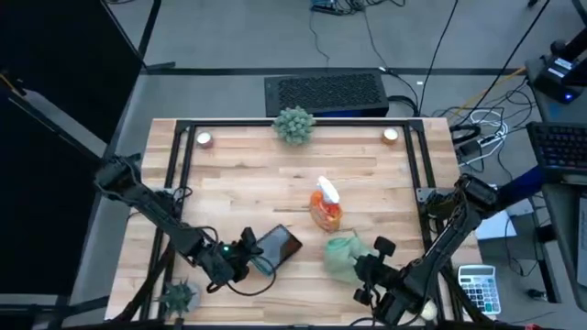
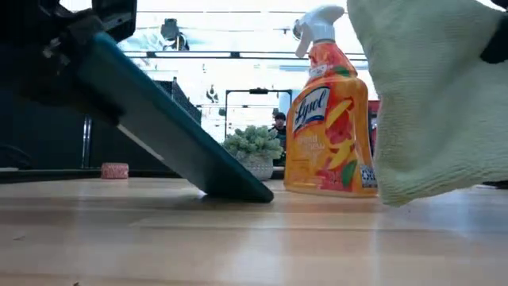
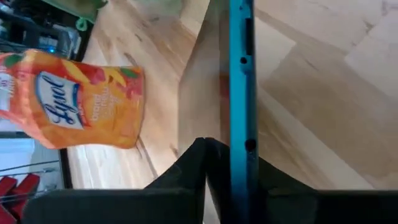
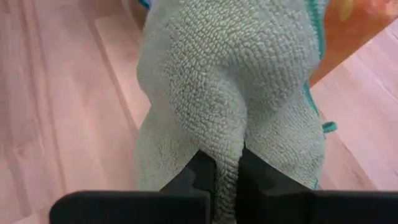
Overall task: Apply microfiber cloth
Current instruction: Wipe the back of the cellphone using the microfiber cloth
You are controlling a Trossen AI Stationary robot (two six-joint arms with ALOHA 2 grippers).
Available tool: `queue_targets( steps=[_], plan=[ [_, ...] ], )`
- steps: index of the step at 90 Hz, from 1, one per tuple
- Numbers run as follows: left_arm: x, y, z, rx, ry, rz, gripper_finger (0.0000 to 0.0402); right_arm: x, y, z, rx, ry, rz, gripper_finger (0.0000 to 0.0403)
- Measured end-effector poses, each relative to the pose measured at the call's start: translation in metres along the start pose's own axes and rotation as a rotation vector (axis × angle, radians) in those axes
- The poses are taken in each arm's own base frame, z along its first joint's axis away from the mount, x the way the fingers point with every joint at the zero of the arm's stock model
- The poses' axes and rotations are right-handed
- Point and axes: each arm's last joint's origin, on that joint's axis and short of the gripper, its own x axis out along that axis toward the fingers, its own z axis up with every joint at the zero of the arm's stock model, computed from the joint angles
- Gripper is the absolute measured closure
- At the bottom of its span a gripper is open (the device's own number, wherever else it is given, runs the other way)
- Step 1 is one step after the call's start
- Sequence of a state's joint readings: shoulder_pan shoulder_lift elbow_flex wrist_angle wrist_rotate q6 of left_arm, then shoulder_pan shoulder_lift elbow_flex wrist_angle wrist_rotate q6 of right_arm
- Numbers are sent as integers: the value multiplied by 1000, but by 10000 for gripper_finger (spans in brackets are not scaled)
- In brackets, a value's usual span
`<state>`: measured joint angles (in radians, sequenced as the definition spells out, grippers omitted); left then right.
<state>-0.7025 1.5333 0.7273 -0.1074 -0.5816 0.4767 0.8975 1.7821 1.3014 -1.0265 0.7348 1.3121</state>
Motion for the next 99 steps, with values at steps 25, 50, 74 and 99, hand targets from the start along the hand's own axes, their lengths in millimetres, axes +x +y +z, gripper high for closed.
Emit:
queue_targets(
  steps=[25, 50, 74, 99],
  plan=[
    [1, -2, -2, -64, -7, -54, 295, 0, 1, 0, 9, -2, 5, 394],
    [1, -5, 0, -148, -40, -137, 220, 0, 2, 0, 19, -5, 13, 394],
    [1, -5, 0, -179, -47, -151, 164, 0, 2, 1, 21, -7, 14, 394],
    [-26, 23, 29, -630, -161, -53, 160, 1, 9, 4, 36, -16, 77, 394]
  ],
)
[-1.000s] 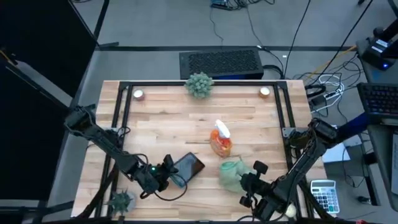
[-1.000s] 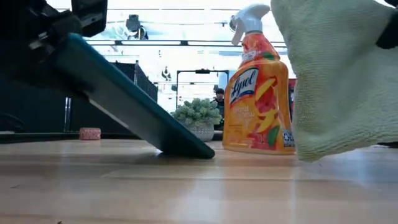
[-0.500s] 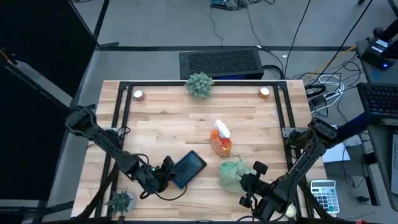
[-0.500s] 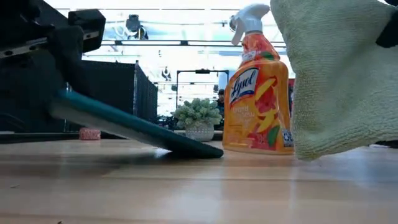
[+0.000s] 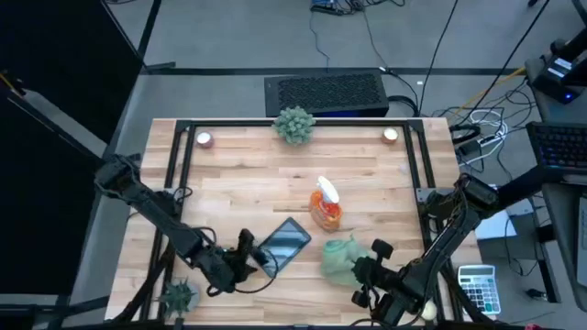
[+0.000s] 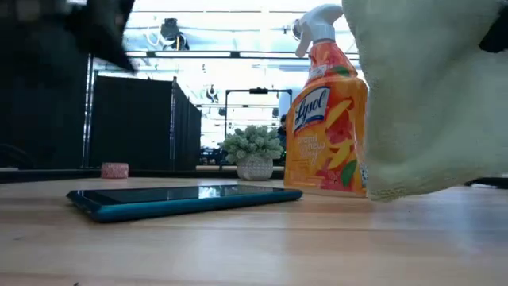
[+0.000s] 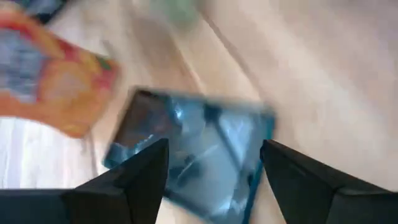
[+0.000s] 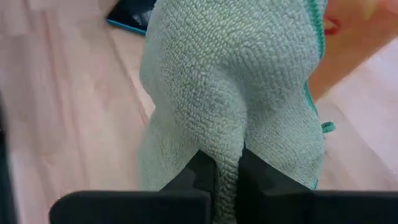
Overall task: Apply microfiber cloth
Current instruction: Wipe the back of the cellphone using the microfiber cloth
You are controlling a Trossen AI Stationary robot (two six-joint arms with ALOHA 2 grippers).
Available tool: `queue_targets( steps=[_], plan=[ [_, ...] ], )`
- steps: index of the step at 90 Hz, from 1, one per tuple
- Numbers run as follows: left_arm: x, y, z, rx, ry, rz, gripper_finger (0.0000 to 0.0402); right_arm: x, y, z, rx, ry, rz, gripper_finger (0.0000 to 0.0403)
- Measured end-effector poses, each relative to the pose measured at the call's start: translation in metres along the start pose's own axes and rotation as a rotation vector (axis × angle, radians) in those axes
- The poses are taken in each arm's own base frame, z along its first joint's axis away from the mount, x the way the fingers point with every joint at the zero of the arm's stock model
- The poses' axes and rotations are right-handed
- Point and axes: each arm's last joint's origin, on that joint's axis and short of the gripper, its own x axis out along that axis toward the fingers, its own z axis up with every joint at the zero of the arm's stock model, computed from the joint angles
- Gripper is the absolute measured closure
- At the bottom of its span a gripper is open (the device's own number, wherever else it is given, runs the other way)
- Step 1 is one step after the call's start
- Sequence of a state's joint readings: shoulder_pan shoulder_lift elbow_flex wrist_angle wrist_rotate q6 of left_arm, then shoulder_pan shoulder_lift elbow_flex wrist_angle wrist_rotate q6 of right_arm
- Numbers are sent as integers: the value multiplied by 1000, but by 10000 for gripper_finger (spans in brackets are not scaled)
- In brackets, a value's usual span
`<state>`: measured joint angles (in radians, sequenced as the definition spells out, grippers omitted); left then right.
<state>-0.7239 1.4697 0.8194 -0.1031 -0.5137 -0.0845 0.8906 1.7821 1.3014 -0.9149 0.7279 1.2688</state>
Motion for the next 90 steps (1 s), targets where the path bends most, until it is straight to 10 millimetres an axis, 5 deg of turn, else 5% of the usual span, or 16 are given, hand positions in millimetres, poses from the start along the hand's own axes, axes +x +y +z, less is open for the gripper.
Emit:
queue_targets(
  steps=[21, 50, 72, 81, 90],
  plan=[
    [-20, 10, 12, -501, -71, -10, 160, -7, -23, -15, -79, 284, -162, 394],
    [-13, 8, 9, -670, -79, 55, 160, -14, -42, -19, 148, 395, -394, 385],
    [-13, 8, 11, -681, -96, 50, 160, -14, -42, -16, 200, 622, -360, 260],
    [-2, 6, 7, -677, -54, 26, 160, -32, -46, 2, 170, 746, -226, 206],
    [18, 6, -4, -683, 29, 34, 160, -57, -51, 28, 186, 692, -73, 171]
  ],
)
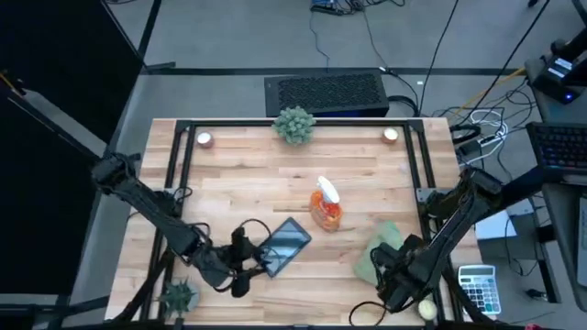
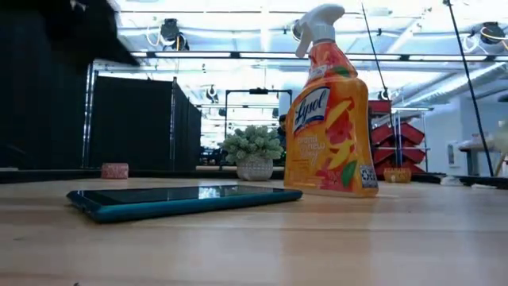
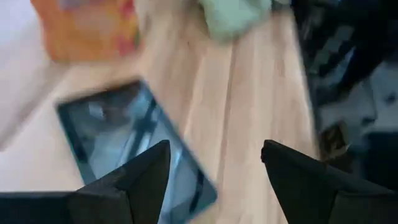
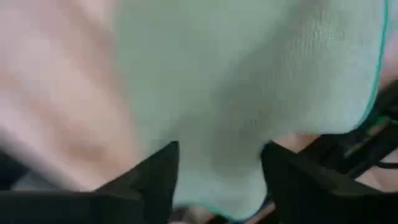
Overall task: Apply microfiber cloth
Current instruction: Wipe the back of the cellphone using the microfiber cloth
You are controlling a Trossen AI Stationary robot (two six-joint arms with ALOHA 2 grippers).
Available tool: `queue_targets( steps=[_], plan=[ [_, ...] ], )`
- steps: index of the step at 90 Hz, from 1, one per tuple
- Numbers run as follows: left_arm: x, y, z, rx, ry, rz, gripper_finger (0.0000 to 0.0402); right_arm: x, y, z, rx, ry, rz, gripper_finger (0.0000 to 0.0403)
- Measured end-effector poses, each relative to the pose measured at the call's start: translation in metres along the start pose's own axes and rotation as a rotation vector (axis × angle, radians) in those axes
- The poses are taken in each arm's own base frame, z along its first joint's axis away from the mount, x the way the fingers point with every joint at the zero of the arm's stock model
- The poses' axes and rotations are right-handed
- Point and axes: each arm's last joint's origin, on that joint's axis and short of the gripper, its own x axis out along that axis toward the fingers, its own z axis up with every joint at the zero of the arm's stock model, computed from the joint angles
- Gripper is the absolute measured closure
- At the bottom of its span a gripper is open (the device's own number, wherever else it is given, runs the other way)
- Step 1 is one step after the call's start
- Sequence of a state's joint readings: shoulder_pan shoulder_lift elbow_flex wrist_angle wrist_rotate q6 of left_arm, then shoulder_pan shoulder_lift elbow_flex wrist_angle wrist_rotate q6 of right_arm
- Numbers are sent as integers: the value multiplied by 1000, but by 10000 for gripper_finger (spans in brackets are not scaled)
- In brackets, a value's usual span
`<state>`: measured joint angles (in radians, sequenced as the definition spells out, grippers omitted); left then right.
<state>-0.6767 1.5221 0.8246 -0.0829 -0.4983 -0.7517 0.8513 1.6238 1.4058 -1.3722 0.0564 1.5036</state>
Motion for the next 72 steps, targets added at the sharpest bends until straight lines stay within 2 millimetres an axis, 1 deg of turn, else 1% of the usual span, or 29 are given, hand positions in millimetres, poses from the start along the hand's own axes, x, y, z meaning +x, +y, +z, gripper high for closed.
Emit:
queue_targets(
  steps=[5, 10, 17, 22, 28, 38, 57, 72],
  plan=[
    [10, 5, -1, -26, 11, 33, 160, -16, -3, 2, 1, -125, 74, 160],
    [21, 11, -3, -33, 42, 60, 160, -25, -7, 3, 0, -279, 117, 154],
    [37, 19, -9, -34, 121, 76, 160, -31, -7, 5, -3, -442, 152, 152],
    [45, 25, -12, -34, 157, 94, 160, -31, -6, 5, -14, -497, 151, 153],
    [52, 30, -15, -32, 182, 120, 160, -28, -2, 6, -31, -530, 133, 156],
    [60, 39, -22, 6, 250, 166, 160, -17, 6, 8, -61, -531, 92, 159],
    [53, 49, -26, 106, 368, 230, 160, 0, 18, 8, -114, -523, 23, 160],
    [49, 60, -25, 297, 462, 235, 160, 7, 22, 10, -156, -519, -16, 161]
  ],
)
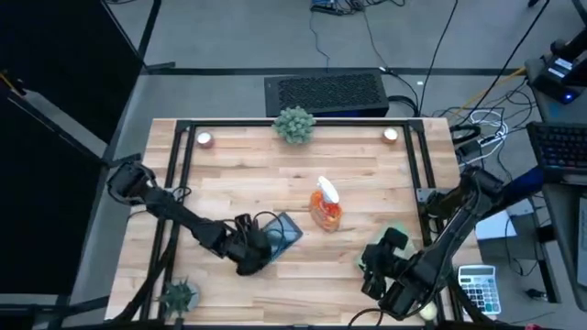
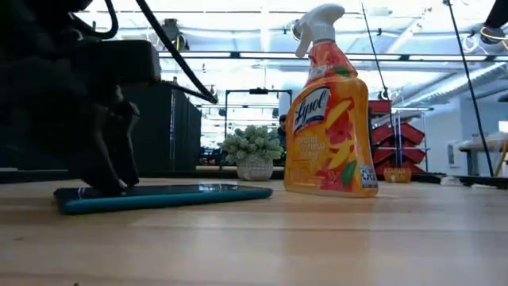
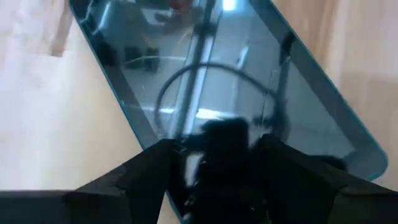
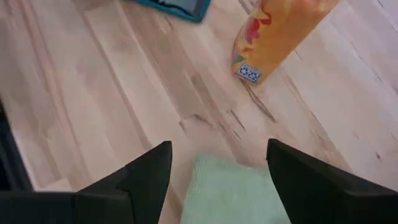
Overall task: Apply microfiber cloth
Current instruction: Wipe the back of the cellphone using the microfiber cloth
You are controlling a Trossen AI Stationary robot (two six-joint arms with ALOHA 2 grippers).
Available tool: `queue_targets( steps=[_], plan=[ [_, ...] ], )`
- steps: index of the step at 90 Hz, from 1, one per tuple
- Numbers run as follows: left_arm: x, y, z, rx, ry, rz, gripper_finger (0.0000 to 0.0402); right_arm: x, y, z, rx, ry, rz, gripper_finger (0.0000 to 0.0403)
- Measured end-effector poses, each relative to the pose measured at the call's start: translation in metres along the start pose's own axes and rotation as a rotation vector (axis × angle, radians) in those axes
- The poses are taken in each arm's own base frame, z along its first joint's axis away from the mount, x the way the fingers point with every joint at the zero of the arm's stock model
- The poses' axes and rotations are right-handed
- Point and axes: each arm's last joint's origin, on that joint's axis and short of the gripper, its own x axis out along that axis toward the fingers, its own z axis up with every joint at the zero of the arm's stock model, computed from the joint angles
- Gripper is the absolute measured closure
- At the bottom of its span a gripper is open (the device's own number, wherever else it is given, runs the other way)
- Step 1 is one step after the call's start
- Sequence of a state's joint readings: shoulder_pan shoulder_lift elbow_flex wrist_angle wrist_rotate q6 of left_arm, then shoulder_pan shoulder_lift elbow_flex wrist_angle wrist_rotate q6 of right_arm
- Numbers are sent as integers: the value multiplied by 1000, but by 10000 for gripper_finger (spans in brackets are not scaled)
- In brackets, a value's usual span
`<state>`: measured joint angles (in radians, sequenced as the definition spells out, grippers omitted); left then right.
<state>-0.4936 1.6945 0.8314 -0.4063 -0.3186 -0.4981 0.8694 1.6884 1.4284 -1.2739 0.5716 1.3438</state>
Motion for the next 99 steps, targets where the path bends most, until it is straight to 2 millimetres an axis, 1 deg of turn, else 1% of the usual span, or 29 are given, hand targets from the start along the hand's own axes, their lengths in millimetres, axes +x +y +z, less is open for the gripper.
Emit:
queue_targets(
  steps=[29, 33, 37, 42, 47, 50, 55, 58, 62, 67, 71, 76, 82, 88, 99],
  plan=[
    [5, 21, 7, 540, 38, -1, 160, 5, 1, 7, -47, -8, 9, 161],
    [4, 22, 9, 590, 37, 15, 160, 5, 1, 9, -53, -10, 15, 161],
    [-2, 24, 13, 594, 37, 44, 160, 6, 2, 9, -60, -12, 16, 161],
    [-11, 24, 20, 539, 24, 58, 160, 6, 2, 9, -65, -12, 16, 161],
    [-23, 23, 31, 424, -26, 54, 160, 6, 1, 9, -66, -12, 16, 161],
    [-34, 23, 40, 314, -90, 49, 160, 6, 2, 9, -67, -12, 16, 161],
    [-51, 24, 51, 57, -183, 17, 160, 6, 1, 9, -68, -11, 16, 161],
    [-53, 27, 52, -102, -189, 4, 160, 6, 1, 9, -74, -12, 15, 161],
    [-50, 32, 49, -293, -170, 5, 160, 6, 1, 10, -75, -13, 14, 161],
    [-41, 33, 46, -431, -167, 19, 160, 7, 1, 12, -72, -15, 10, 161],
    [-34, 34, 42, -480, -167, 43, 160, 8, 0, 12, -70, -18, 6, 161],
    [-29, 30, 45, -515, -189, 29, 160, 8, 0, 13, -68, -29, 2, 161],
    [-21, 25, 44, -510, -171, 16, 160, 8, 0, 13, -75, -36, -3, 161],
    [-8, 21, 41, -507, -124, 15, 160, 8, 0, 12, -83, -37, -1, 161],
    [8, 18, 37, -515, -74, 34, 160, 7, 1, 11, -85, -38, 2, 161]
  ],
)
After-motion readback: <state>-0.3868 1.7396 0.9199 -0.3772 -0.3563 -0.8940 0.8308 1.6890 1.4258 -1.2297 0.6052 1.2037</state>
